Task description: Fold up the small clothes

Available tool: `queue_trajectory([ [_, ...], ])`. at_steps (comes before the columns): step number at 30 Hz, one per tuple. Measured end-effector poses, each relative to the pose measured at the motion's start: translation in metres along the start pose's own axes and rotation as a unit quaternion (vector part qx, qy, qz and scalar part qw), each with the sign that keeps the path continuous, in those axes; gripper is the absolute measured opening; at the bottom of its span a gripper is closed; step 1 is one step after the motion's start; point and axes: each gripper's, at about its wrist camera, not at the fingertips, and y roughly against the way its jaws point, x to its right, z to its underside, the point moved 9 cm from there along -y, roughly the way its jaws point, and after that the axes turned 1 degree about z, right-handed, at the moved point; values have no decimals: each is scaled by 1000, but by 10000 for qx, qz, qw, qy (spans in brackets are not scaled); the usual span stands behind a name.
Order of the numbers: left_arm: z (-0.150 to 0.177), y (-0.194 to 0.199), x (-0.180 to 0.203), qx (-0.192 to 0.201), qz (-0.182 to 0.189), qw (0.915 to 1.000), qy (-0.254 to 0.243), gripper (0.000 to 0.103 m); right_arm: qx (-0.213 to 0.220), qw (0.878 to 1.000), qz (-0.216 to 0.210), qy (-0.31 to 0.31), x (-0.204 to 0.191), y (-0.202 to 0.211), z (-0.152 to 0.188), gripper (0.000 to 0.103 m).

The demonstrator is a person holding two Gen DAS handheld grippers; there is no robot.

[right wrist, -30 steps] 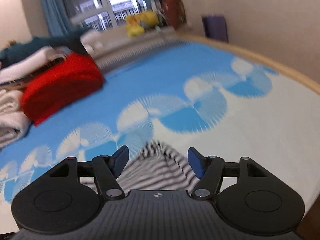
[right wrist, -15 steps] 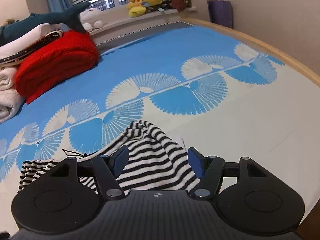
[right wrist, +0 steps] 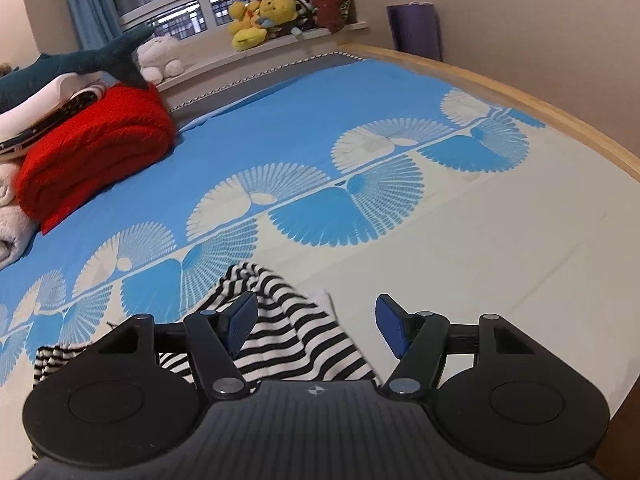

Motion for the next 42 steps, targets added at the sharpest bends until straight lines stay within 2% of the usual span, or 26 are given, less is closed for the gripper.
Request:
queue_trajectory([
  [2,-5,9,2,169,46,9998,-34,12,47,10000,42,-51,4,1,-3,67],
  [6,-17,40,9,769,34,9970,-89,10,152,9996,168,-180,15,3,-9,67],
  [8,-17,54,8,953,-196,9952,-127,10,182,9993,209,-253,20,4,-10,67],
  [11,-9,58,10,976,-684,9921,-381,10,217,9989,272,-320,26,4,-13,67],
  [13,-4,63,21,1169,-870,9872,-650,10,236,9987,282,-342,30,4,-15,67],
  [15,1,77,49,1603,-832,9767,-1162,10,252,9986,298,-345,33,4,-15,67],
  [17,15,91,91,2005,-605,9597,-1876,10,265,9984,328,-366,39,5,-16,67],
  [19,37,94,135,2202,-239,9409,-2563,10,283,9981,368,-402,47,6,-17,67],
  [22,89,92,199,2303,497,9041,-3565,10,351,9973,455,-459,61,7,-17,67],
  [24,126,88,235,2265,968,8806,-4049,10,350,9968,522,-491,71,5,-16,67],
  [27,189,74,279,1871,1616,8541,-4575,9,367,9963,545,-558,86,5,-18,67],
  [30,257,56,315,1367,2150,8127,-5240,10,450,9956,630,-534,98,6,-21,67],
  [31,276,44,322,1108,2202,8051,-5394,10,452,9957,602,-541,101,5,-22,67],
  [33,303,17,326,523,2175,8015,-5545,11,480,9961,552,-498,105,4,-24,67],
  [35,314,-1,325,62,2139,8039,-5549,14,537,9965,534,-360,108,2,-25,67],
  [36,314,0,325,-131,2189,8040,-5528,18,531,9968,500,-321,108,1,-25,67],
  [37,311,6,326,-225,2322,8022,-5496,32,479,9975,420,-313,108,-2,-24,67],
  [38,304,16,328,-207,2521,7985,-5462,41,400,9982,285,-352,108,-5,-22,67],
  [39,294,27,329,-91,2651,7965,-5434,43,313,9986,112,-403,106,-8,-21,67],
  [40,281,37,327,55,2719,7979,-5379,43,227,9988,-62,-420,101,-11,-19,67],
  [42,250,50,319,311,2752,8117,-5142,43,25,9982,-492,-337,87,-16,-14,67],
])
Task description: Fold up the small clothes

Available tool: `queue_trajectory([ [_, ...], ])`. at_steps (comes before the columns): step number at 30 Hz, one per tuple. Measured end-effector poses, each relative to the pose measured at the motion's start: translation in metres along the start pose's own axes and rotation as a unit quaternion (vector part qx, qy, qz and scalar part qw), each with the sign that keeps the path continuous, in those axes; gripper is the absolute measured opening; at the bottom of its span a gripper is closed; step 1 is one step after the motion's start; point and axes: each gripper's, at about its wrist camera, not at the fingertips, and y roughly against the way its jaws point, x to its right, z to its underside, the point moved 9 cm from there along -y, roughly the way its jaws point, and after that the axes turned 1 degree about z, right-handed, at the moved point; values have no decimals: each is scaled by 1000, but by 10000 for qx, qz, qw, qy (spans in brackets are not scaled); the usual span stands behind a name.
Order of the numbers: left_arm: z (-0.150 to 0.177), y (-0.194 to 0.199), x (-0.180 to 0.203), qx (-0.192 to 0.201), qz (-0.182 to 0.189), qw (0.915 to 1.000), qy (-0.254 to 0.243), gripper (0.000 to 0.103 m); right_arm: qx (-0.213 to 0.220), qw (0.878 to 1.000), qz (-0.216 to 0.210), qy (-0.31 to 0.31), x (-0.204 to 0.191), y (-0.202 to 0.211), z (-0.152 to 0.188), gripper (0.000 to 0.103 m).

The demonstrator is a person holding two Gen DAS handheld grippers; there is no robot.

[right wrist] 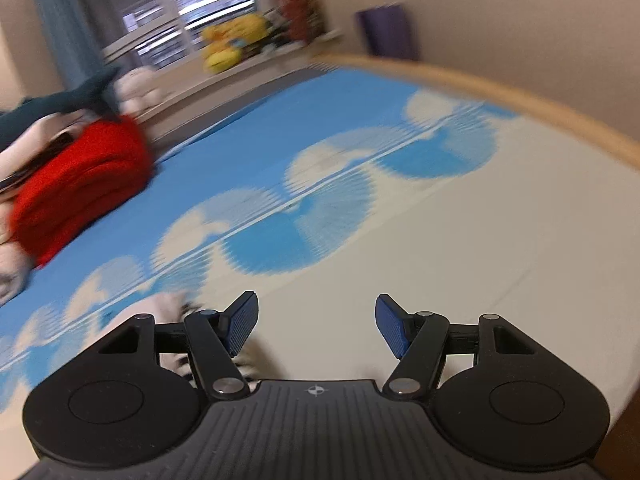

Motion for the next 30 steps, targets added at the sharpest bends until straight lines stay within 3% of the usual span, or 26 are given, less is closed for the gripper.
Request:
queue_trajectory([
  [2,-7,18,-30,230,-302,9988,304,43,-252,9987,-434,69,-17,-5,8,67],
  [5,-12,30,-76,363,-1055,9920,593,41,-845,9909,-1042,145,-43,-18,31,67],
  [8,-10,33,-113,260,-1717,9815,802,41,-1305,9838,-1194,296,-63,-31,55,67],
  [11,-13,36,-143,181,-1942,9748,1084,41,-1466,9810,-1107,621,-76,-42,71,67],
  [17,-8,51,-148,28,-1977,9739,1114,41,-1501,9799,-1032,811,-88,-55,84,66],
  [19,-3,56,-154,8,-1981,9738,1119,41,-1381,9791,-1116,988,-95,-53,83,47],
  [21,1,57,-156,-27,-1996,9729,1169,41,-1193,9767,-1244,1281,-108,-46,81,1],
  [24,1,56,-155,-68,-1930,9733,1239,41,-876,9741,-1498,1452,-117,-31,70,0],
  [28,0,51,-138,-144,-1658,9803,1067,43,-345,9747,-2147,527,-100,15,20,0],
  [30,4,46,-125,-261,-1449,9850,903,44,-224,9756,-2176,174,-82,30,4,0],
])
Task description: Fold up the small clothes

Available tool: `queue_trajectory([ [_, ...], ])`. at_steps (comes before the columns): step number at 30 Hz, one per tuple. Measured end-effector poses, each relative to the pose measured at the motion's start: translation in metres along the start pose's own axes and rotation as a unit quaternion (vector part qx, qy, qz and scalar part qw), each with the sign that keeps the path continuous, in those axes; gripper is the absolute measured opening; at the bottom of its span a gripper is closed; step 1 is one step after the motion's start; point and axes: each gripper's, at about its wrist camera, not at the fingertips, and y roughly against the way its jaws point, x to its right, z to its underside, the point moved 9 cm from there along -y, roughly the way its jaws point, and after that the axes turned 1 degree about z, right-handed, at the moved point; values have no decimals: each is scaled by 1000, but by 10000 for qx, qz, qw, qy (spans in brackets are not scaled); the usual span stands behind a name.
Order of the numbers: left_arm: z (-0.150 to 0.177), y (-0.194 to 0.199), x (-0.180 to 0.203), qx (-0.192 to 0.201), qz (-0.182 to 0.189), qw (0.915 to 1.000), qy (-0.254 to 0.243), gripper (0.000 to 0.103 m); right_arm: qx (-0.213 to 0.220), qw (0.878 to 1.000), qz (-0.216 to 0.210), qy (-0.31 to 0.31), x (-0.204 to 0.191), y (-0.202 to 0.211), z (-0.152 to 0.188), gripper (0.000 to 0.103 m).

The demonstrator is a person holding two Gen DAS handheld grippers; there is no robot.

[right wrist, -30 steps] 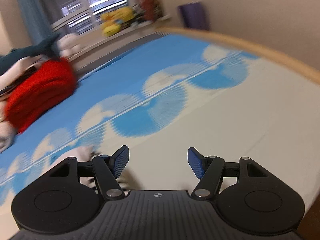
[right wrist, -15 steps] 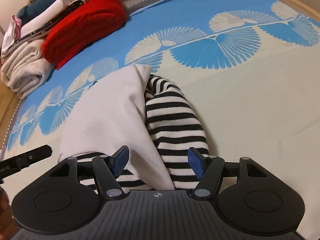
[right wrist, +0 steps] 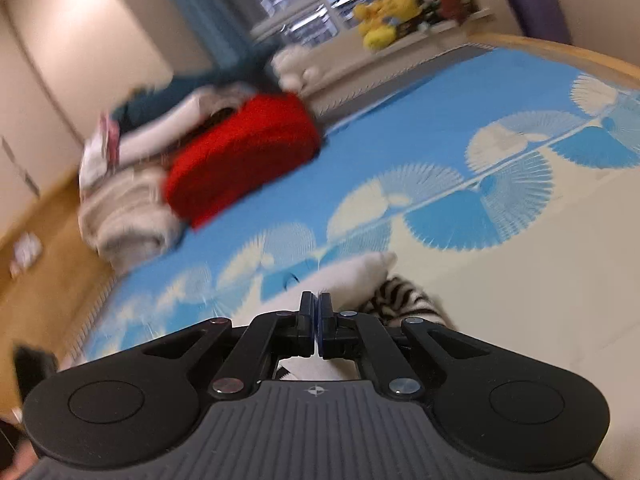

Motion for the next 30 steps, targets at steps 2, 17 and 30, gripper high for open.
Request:
queue_trajectory([
  [2,8,-4,12,-121,125,9996,-224,49,-42,9990,219,-389,21,6,0,0],
  [17,34,-20,9,-776,135,9955,-535,67,-1599,9705,1802,-13,81,-85,76,0],
  [30,48,-37,0,-1129,-164,9892,-915,75,-1458,9889,250,155,53,-29,60,57],
])
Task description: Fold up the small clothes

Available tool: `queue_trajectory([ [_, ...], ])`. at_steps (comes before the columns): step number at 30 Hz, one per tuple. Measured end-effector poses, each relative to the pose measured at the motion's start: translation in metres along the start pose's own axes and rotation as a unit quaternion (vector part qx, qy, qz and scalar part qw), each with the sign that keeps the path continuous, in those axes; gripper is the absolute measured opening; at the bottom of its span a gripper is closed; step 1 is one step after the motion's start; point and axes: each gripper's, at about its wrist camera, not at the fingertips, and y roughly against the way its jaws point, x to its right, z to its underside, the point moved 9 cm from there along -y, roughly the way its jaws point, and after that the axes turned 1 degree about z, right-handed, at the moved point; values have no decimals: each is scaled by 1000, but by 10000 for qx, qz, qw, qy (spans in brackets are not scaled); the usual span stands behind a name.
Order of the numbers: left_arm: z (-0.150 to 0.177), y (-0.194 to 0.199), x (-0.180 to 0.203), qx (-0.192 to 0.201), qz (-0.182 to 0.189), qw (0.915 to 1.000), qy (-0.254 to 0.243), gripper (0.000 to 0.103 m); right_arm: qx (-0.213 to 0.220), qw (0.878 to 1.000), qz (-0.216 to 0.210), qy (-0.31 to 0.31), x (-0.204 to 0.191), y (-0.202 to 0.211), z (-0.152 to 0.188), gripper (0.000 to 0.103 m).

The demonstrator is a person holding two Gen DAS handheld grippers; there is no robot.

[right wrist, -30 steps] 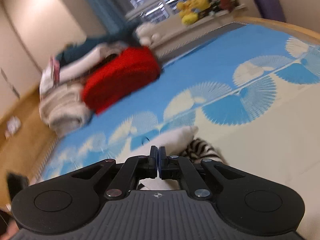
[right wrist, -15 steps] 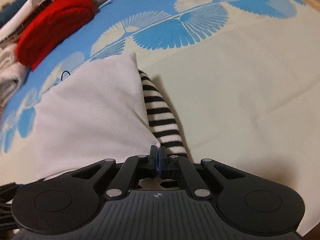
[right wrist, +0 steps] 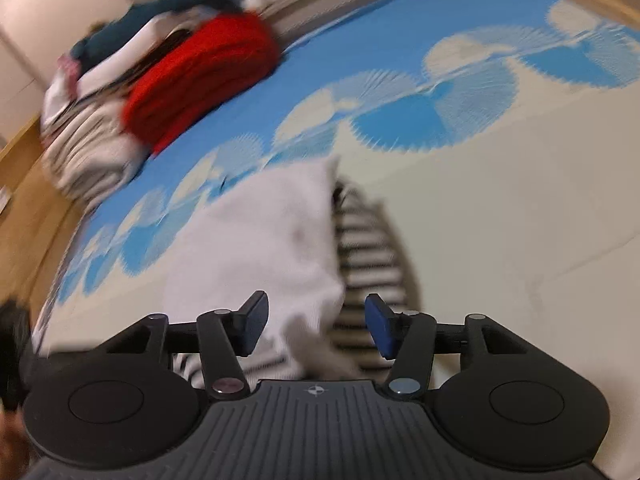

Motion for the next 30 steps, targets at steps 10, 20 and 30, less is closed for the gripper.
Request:
queue_trajectory([
  [10,-23,31,-8,362,446,9970,523,74,-510,9948,98,872,-4,15,38,3],
  [20,6,-7,2,-503,309,9982,-96,82,-1394,9887,557,4,35,-5,77,2],
  [30,-30,26,-39,248,676,9888,1310,82,75,9960,721,526,2,30,0,66],
])
